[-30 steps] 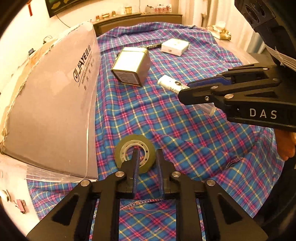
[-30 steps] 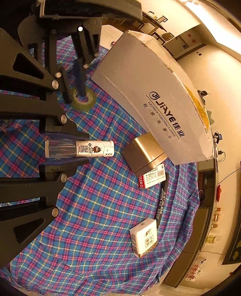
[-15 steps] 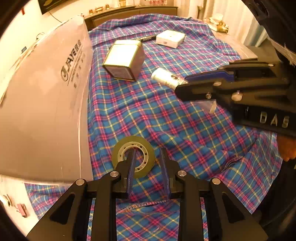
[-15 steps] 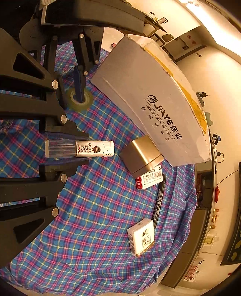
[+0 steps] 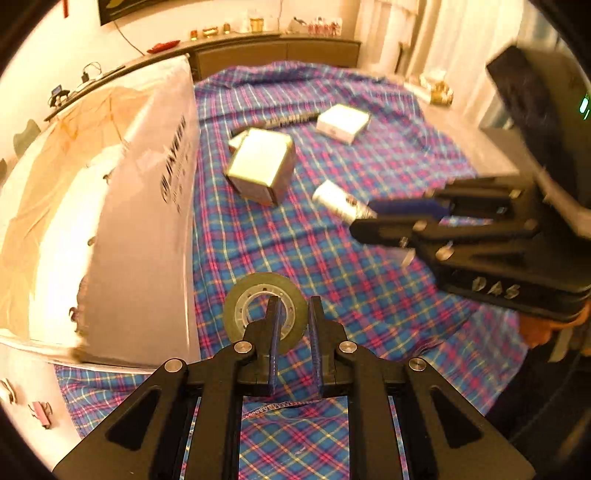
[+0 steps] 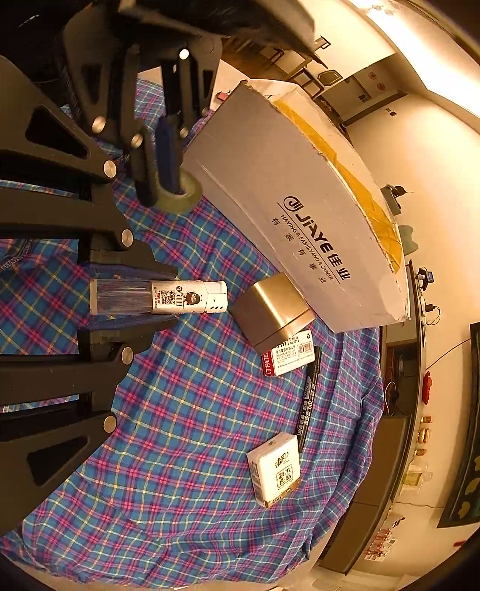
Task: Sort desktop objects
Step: 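Grasp the white lighter with the right tool while the left tool grasps the green tape roll, then carry the lighter and tape roll with both tools over the yellow-lined white box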
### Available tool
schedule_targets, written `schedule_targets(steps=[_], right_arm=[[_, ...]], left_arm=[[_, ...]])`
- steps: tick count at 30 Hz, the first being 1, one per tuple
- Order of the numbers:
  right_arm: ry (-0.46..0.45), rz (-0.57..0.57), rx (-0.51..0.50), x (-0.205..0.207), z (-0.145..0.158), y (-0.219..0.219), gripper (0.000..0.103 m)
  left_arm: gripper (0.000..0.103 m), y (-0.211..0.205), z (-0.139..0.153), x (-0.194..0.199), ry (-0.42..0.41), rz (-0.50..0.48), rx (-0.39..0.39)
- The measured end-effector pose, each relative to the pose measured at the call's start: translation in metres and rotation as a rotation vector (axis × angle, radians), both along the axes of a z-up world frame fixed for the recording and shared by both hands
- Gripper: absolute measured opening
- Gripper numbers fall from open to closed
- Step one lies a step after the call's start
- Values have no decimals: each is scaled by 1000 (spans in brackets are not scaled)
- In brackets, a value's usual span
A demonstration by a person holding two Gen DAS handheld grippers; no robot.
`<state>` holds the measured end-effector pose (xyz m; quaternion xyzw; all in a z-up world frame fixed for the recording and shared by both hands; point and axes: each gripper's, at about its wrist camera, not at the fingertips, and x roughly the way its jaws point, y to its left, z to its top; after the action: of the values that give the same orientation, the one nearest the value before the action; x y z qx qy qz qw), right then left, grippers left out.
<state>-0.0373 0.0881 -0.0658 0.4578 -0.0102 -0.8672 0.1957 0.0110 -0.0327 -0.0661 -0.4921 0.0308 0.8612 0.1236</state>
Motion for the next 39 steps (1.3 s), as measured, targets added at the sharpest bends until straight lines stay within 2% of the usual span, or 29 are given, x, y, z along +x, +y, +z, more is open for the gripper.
schedule_targets(steps=[12,21,29,39], right_arm=[[10,-14,-16,-2,6,-1,21],[59,-48,-15,9,27,-8,21],[89,-58,3,16,48,-21,20],[122,-35,49,16,77,-45,20]], left_arm=[[14,-5,44,6,100,-4,95],[14,-26,75,11,171,22,190],[14,-46,98,15,231,49,242],[14,-82,111,9,277,117,320]])
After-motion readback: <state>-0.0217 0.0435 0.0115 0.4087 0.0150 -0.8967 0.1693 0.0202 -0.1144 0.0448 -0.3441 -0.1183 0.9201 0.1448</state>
